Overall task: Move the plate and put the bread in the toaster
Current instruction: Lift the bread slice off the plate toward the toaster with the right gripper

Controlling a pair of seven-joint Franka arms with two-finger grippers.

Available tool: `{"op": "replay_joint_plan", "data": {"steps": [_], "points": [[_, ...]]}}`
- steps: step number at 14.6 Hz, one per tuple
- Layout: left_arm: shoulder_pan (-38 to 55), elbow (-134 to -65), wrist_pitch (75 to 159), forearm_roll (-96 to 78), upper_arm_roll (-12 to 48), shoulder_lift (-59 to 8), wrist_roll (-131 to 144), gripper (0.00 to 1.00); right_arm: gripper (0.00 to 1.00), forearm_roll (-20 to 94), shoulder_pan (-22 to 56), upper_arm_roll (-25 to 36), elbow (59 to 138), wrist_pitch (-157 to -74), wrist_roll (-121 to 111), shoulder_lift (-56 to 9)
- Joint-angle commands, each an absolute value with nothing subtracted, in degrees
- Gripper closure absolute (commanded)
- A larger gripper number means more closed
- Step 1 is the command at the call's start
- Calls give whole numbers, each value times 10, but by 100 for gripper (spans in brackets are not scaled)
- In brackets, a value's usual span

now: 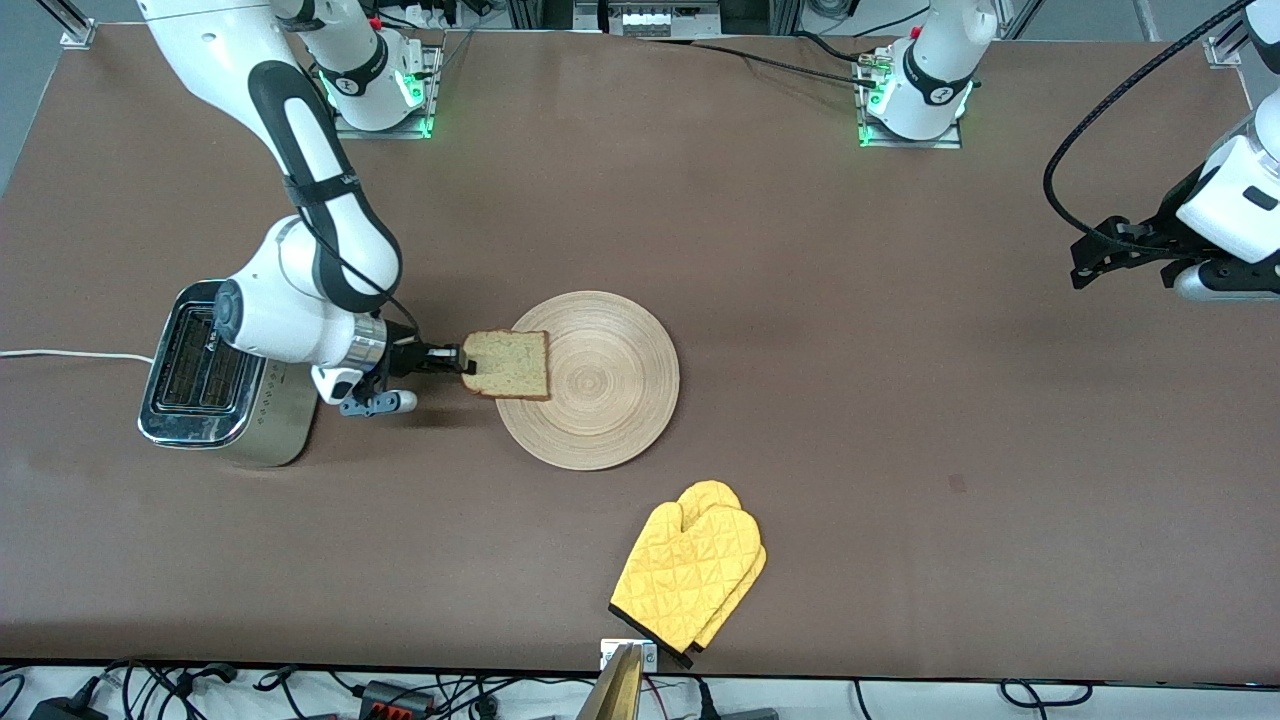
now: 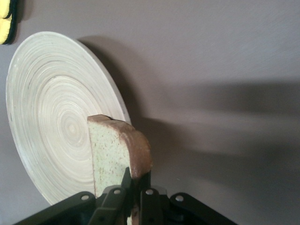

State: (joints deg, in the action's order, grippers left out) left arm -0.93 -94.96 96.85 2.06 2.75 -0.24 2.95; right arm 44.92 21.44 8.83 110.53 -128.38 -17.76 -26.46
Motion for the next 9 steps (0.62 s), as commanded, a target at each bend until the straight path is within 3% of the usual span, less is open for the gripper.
{"op": "replay_joint_plan", "data": {"steps": [1,6,9], "points": [[-15,-933,950,11,25,-10,25,0,100,392,208,127,1051,-1180,-123,-243],[-22,-931,942,12,25,-9,25,0,100,313,209,198,930,-983,-71,-240],[-21,-930,940,12,30,-8,25,0,100,206,206,224,851,-901,-72,-241]]}}
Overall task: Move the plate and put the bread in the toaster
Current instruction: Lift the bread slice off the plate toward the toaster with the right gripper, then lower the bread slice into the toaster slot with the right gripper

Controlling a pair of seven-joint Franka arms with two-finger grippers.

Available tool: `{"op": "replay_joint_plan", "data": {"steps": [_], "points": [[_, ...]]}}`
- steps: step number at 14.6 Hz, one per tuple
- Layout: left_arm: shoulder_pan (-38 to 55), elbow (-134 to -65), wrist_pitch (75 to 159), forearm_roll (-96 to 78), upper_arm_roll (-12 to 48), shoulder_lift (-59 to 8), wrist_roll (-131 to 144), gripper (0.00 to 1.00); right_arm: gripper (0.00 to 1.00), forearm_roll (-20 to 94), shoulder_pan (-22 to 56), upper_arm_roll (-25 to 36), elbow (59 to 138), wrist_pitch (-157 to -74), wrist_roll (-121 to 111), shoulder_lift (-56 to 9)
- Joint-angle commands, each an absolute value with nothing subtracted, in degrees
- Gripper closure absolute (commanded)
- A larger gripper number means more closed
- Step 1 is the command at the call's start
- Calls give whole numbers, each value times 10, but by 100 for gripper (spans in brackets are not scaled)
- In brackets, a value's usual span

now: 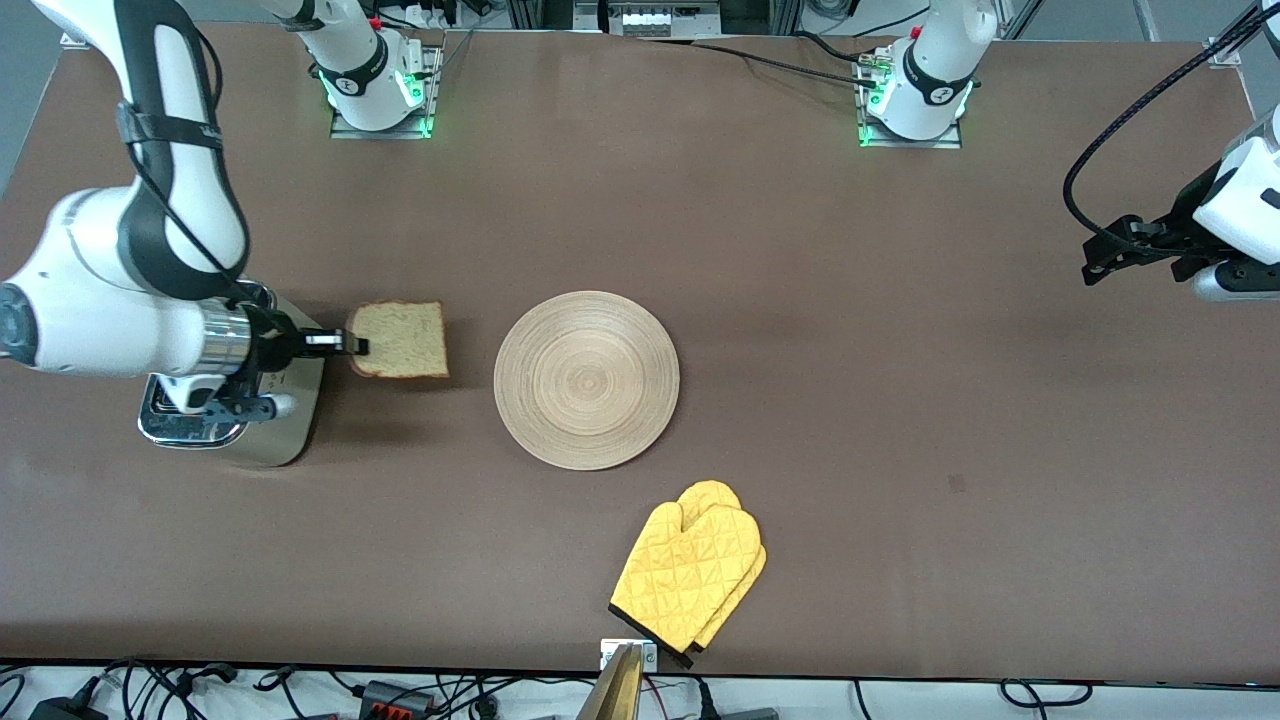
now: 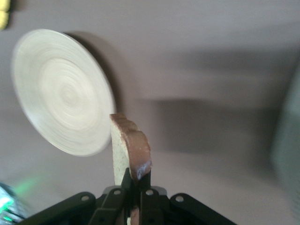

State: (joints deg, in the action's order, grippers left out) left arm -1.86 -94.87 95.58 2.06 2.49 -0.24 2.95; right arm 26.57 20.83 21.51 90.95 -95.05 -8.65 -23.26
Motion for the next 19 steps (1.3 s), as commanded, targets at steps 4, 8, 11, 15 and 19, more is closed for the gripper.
{"op": "replay_joint_plan", "data": {"steps": [4,8,11,15,19], "points": [[-21,-924,940,12,31,-9,25,0,100,62,206,243,805,-854,-83,-240],[-20,-924,940,12,31,-9,25,0,100,-35,206,246,750,-805,-111,-241],[-19,-924,940,12,31,-9,25,0,100,-88,206,247,734,-800,-140,-241],[-19,-924,940,12,32,-9,25,0,100,-99,201,257,735,-812,-162,-257],[-18,-924,940,12,32,-9,26,0,100,-100,201,258,735,-852,-152,-277]]}}
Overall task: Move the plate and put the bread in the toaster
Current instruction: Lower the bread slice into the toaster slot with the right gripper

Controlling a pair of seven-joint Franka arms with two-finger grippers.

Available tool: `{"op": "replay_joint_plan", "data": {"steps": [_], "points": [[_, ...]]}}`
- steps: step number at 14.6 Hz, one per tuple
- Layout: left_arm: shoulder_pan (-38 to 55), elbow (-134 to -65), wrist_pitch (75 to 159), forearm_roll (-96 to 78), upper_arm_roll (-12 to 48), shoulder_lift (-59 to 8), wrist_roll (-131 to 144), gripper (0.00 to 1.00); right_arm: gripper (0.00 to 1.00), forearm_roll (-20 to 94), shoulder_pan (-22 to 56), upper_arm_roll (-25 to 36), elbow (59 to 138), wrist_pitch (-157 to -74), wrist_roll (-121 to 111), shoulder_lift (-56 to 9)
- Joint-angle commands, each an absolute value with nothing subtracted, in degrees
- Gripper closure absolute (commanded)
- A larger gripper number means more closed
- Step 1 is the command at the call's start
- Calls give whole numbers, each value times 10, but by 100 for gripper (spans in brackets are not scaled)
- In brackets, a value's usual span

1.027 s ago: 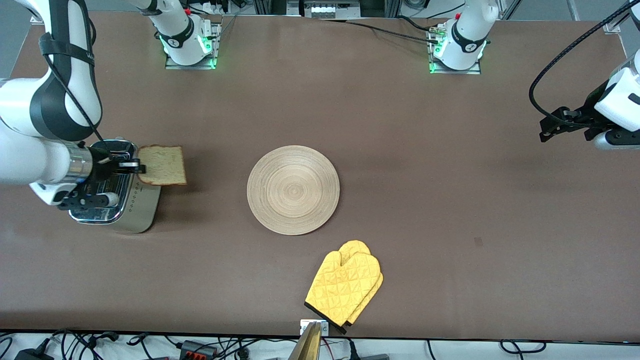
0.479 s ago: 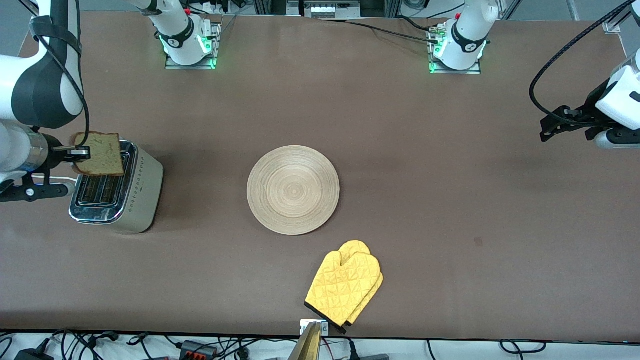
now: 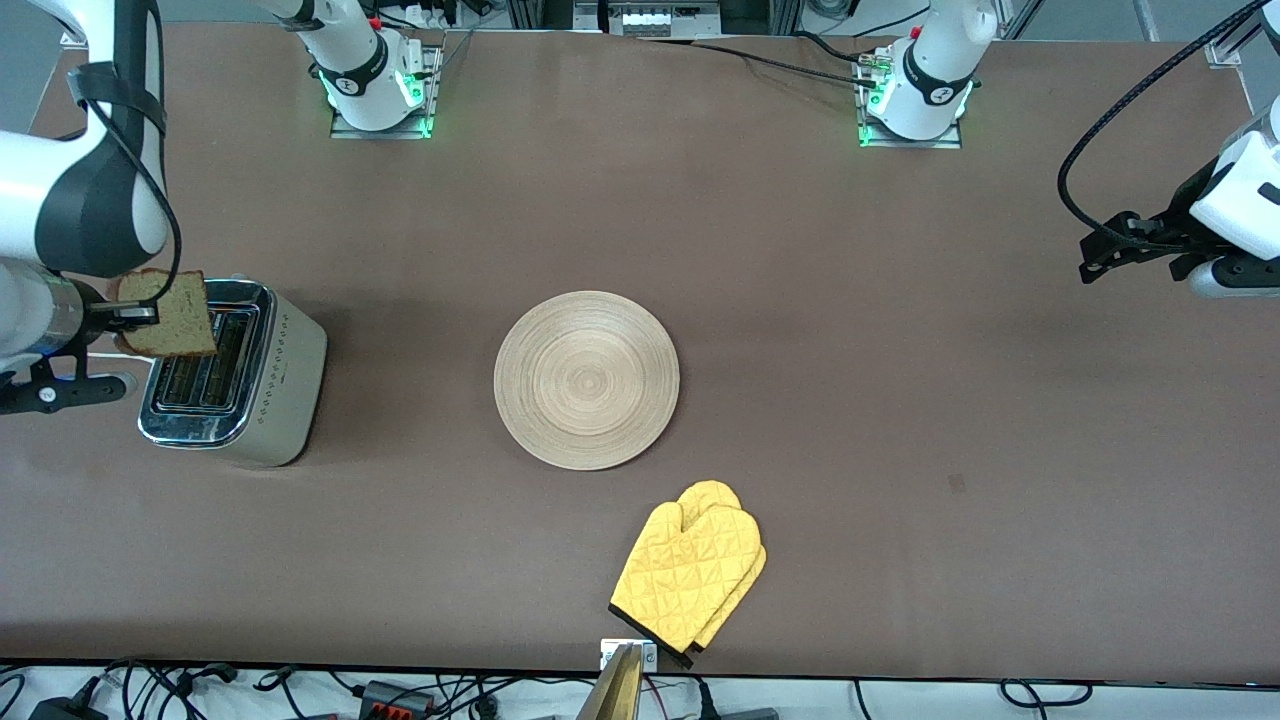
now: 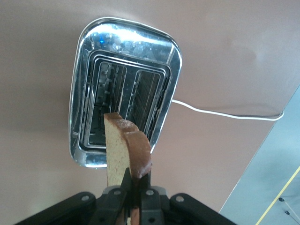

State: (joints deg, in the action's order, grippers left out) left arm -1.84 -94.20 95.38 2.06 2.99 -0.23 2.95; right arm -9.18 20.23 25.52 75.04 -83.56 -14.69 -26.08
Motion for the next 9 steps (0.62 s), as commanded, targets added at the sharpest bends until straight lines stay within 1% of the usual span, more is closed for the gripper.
{"op": "replay_joint_plan", "data": {"steps": [1,3,6,9], "points": [[-19,-924,940,12,31,-9,26,0,100,-99,200,258,735,-872,-149,-284],[-19,-924,940,12,31,-9,25,0,100,-98,202,257,734,-881,-117,-296],[-18,-924,940,12,31,-9,25,0,100,-96,207,251,734,-932,-97,-305],[-19,-924,940,12,31,-9,25,0,100,-93,227,250,735,-934,-46,-315]]}}
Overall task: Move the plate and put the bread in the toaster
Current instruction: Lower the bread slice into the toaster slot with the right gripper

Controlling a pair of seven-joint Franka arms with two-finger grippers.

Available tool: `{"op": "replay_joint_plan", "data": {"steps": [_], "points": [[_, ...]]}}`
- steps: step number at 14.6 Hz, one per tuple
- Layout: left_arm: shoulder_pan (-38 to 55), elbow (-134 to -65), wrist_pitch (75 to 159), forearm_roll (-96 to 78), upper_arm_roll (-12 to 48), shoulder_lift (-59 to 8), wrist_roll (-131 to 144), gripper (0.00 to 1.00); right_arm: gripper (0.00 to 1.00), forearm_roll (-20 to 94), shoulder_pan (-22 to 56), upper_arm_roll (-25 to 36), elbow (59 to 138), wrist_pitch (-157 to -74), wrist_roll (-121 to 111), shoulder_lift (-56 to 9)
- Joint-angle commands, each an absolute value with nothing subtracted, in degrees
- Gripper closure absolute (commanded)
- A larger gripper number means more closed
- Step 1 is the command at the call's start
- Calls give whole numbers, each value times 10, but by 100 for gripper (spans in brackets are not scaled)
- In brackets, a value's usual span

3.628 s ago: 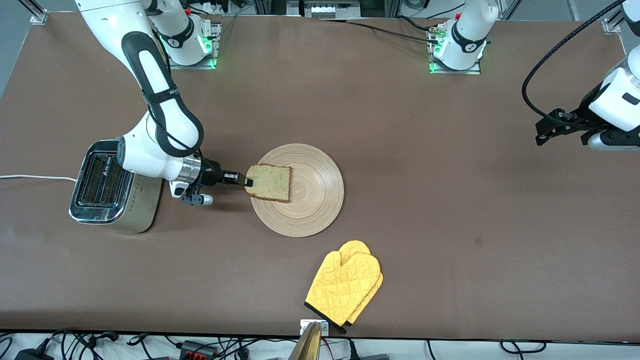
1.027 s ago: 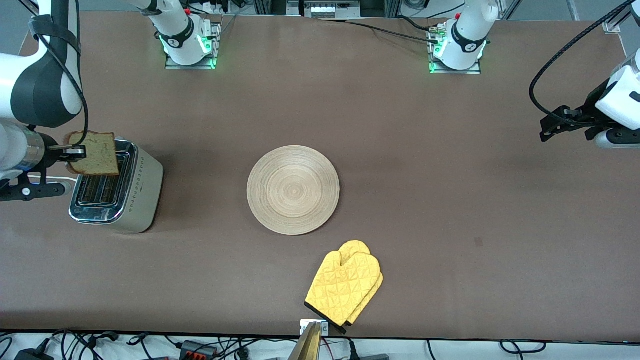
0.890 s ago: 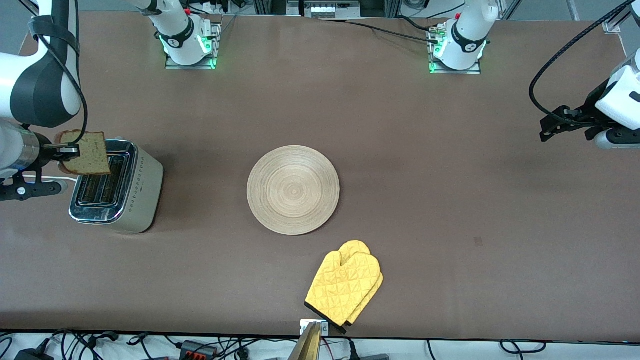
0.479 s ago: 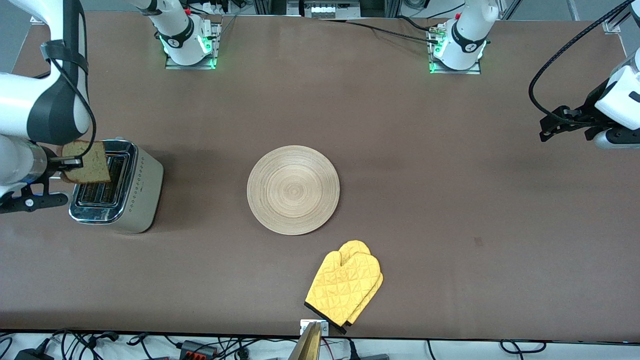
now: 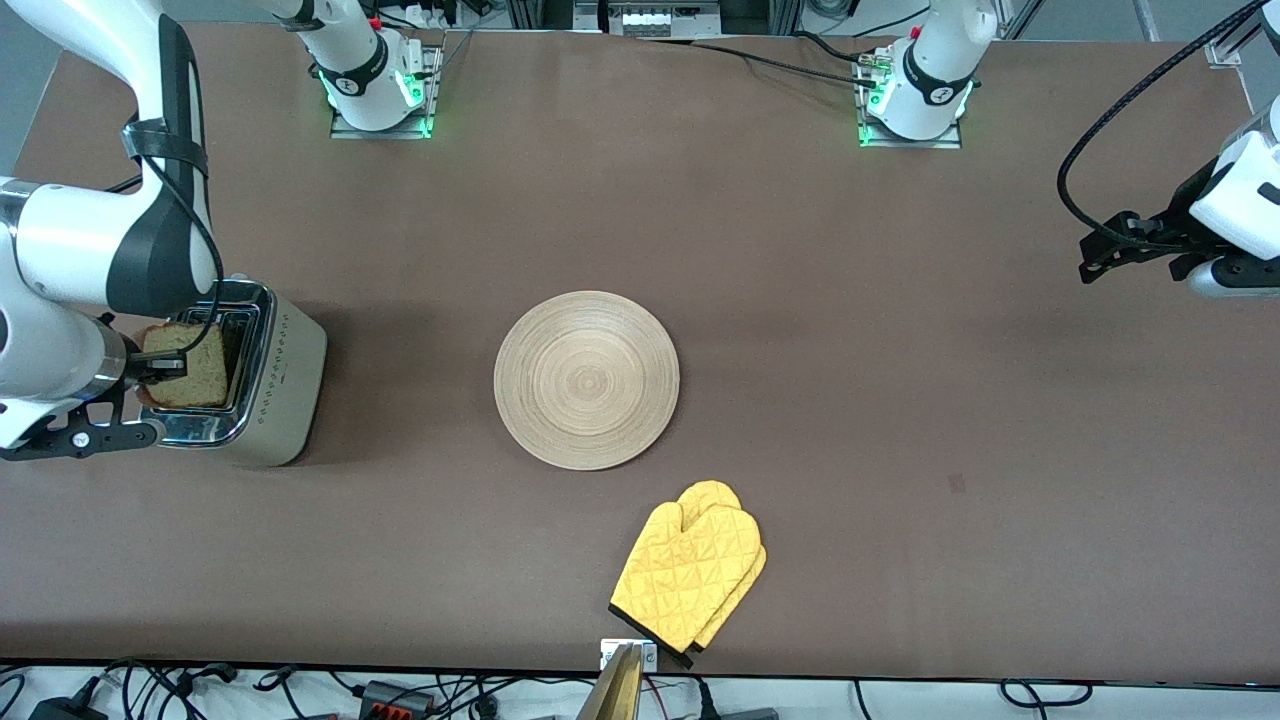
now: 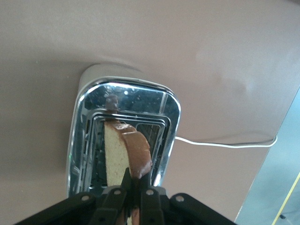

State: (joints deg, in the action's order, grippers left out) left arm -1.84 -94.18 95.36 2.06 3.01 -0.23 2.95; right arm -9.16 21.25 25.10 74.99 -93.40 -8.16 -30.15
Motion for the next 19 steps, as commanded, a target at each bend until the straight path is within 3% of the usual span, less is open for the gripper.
{"op": "replay_joint_plan", "data": {"steps": [1,9,19], "points": [[-19,-924,940,12,31,-9,25,0,100,-95,232,251,735,-934,-38,-319],[-19,-924,940,12,32,-9,25,0,100,-137,250,252,762,-991,-30,-319],[-19,-924,940,12,31,-9,25,0,100,-104,244,255,767,-967,2,-301]]}}
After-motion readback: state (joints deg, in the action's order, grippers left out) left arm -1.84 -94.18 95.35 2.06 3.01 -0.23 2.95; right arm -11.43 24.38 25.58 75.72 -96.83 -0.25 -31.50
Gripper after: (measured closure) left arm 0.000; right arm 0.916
